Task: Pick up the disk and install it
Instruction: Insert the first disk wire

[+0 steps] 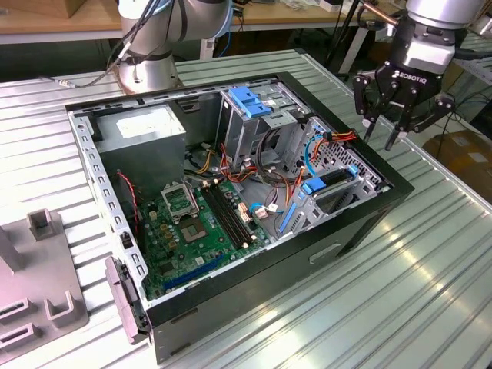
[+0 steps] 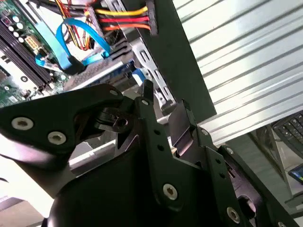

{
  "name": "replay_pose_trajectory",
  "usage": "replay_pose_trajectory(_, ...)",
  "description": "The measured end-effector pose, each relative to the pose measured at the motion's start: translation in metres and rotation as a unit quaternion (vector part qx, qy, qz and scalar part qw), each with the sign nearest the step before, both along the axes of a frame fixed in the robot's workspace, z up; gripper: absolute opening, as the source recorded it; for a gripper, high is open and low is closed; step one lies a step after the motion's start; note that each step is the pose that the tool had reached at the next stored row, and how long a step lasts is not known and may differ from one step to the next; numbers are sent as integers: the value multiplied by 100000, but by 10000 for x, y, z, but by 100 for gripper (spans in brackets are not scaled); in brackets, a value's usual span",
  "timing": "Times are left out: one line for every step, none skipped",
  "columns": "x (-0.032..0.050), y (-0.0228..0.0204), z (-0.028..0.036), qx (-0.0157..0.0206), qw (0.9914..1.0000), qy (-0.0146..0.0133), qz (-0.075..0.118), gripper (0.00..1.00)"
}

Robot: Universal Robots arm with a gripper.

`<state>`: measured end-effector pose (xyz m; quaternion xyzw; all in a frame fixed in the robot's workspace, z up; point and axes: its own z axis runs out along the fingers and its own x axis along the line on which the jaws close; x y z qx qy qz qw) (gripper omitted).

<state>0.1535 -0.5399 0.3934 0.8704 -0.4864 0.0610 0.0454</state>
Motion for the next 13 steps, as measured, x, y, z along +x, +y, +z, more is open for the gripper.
replay_pose_trajectory(1,22,-9,-1,100000,2,84,41)
replay_pose_trajectory(1,36,-17,-3,100000,0,185,41)
replay_pose_trajectory(2,49,-32,-7,99999,0,418,41)
replay_pose_trajectory(3,58,-46,-5,99997,-1,712,41)
replay_pose_trajectory(5,69,-72,14,99988,0,1534,41)
replay_pose_trajectory(5,77,-94,20,99969,-1,2505,41)
replay_pose_trajectory(5,81,-105,5,99950,-1,3177,41)
replay_pose_trajectory(5,88,-110,-5,99933,0,3673,41)
replay_pose_trajectory(6,98,-115,5,99912,1,4198,41)
replay_pose_trajectory(7,106,-118,5,99898,0,4519,41)
replay_pose_trajectory(8,120,-121,6,99881,1,4874,41)
replay_pose_trajectory(10,132,-123,3,99869,1,5120,41)
replay_pose_trajectory(15,152,-128,10,99837,1,5710,41)
